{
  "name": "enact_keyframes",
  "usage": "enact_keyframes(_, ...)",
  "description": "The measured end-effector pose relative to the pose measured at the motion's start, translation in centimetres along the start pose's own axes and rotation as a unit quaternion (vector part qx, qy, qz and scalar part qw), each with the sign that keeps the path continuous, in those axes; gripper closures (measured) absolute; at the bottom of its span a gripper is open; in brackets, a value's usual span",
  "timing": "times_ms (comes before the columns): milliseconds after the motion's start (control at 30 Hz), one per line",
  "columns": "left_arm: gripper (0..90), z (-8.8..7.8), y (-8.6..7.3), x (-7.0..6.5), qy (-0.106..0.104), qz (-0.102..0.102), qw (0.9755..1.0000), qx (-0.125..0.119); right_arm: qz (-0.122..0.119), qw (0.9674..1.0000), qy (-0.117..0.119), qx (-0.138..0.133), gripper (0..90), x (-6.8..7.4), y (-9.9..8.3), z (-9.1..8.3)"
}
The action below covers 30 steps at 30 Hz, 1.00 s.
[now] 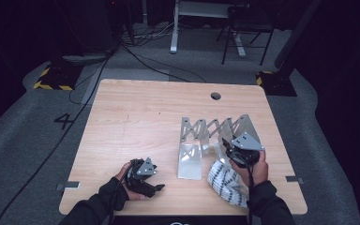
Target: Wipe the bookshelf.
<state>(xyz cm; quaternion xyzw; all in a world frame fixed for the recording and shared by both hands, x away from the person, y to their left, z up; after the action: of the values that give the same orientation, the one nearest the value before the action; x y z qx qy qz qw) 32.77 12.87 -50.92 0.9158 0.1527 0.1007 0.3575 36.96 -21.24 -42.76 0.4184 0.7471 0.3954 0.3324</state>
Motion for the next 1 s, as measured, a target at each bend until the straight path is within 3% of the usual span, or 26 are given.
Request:
enact_keyframes(167, 23.1, 0.0, 0.0, 0.0, 0.000, 0.000, 1.0000, 0.000, 0.021, 0.9997, -0.012, 0.008, 74.3, 0.1, 0.4, 1.1)
enact_keyframes(300, 23.2, 0.0, 0.0, 0.0, 0.000, 0.000, 1.0000, 0.001, 0.023, 0.9992, -0.032, 0.008, 78.2, 0.2, 0.6, 2.0)
enact_keyframes(467, 23.3, 0.0, 0.0, 0.0, 0.000, -0.002, 1.0000, 0.000, 0.030, 0.9989, -0.035, 0.003, 84.5, -0.2, 0.9, 2.6)
enact_keyframes(567, 23.4, 0.0, 0.0, 0.0, 0.000, -0.002, 1.0000, 0.001, 0.053, 0.9986, -0.004, 0.000, 86.6, -0.9, 1.1, 2.9)
enact_keyframes(733, 23.7, 0.0, 0.1, -0.1, 0.003, -0.005, 1.0000, 0.000, 0.054, 0.9984, 0.017, 0.002, 87.4, -1.2, 1.7, 3.5)
enact_keyframes(1000, 25.3, 0.0, 0.1, -0.2, 0.004, -0.004, 1.0000, 0.002, 0.025, 0.9977, 0.063, -0.001, 87.0, -0.9, 2.1, 4.1)
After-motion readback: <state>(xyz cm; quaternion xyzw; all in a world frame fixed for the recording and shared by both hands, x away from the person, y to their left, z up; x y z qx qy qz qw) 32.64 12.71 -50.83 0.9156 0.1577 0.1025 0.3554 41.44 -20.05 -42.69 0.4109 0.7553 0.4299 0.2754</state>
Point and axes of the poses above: each handheld gripper's, and its own axes: z roughly forward along the jaws, y roughly out of its top, x roughly to its left, the point moved 1 cm from there along z, roughly forward along the jaws, and after that the axes turned 8 degrees about z, right-handed, at the moved point
